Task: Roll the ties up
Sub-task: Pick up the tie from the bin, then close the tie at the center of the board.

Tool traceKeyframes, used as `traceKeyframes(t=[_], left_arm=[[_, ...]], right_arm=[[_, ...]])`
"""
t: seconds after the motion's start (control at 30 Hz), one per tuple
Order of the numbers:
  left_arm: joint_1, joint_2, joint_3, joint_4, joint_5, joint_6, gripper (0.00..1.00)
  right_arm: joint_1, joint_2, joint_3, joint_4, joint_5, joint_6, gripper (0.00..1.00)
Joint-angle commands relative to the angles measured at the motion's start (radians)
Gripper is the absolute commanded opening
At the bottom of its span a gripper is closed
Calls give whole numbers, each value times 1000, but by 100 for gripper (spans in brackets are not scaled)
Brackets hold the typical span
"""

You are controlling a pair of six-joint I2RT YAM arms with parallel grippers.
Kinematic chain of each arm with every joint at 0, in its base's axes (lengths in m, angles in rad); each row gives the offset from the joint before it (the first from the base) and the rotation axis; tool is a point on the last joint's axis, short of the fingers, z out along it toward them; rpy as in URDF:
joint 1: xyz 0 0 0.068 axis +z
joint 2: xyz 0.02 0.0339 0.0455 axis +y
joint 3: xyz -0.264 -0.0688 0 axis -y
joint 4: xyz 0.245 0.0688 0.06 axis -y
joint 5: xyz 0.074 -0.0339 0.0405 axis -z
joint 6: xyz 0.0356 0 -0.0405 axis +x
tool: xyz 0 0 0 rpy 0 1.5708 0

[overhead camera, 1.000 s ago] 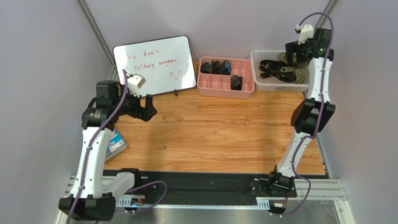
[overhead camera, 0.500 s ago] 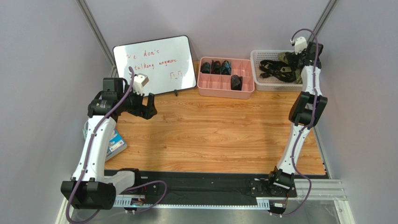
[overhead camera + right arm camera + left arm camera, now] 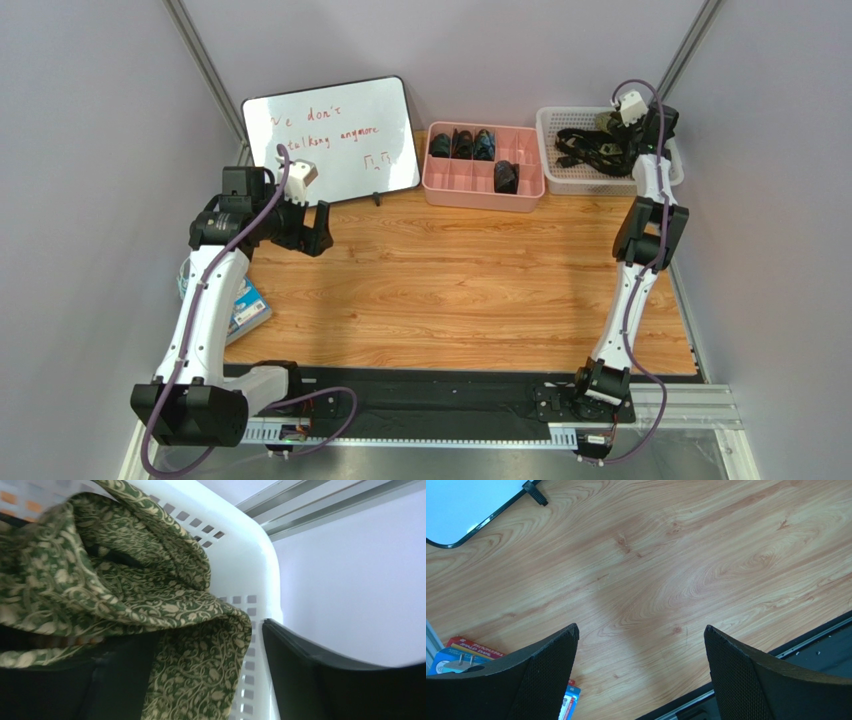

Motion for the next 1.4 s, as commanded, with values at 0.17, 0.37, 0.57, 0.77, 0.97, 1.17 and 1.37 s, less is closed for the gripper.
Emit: traceKeyframes(t=[0.17,0.37,0.57,0.77,0.97,1.17,1.37], left_arm=[[5,7,25,-21,-35,30,99],[5,-2,45,-22,-36,43,100],[5,-34,39,13,-14,48,99],[5,-82,14,55,13,42,99],[5,-135,-6,97,40,20,99],[5,-175,-12,125,72,-18,99],[5,-215,-35,148,123,-65,99]], right_arm=[[17,51,82,247,73,-28,35],[23,-104,21,237,87,126,0],[23,-345,-57,125,-8,313,0],[24,-613,-137,-4,-108,440,0],[26,-871,-133,-168,-200,574,0],[109,-1135,-162,-318,-283,698,0],[407,-1310,-312,-449,-226,753,0]])
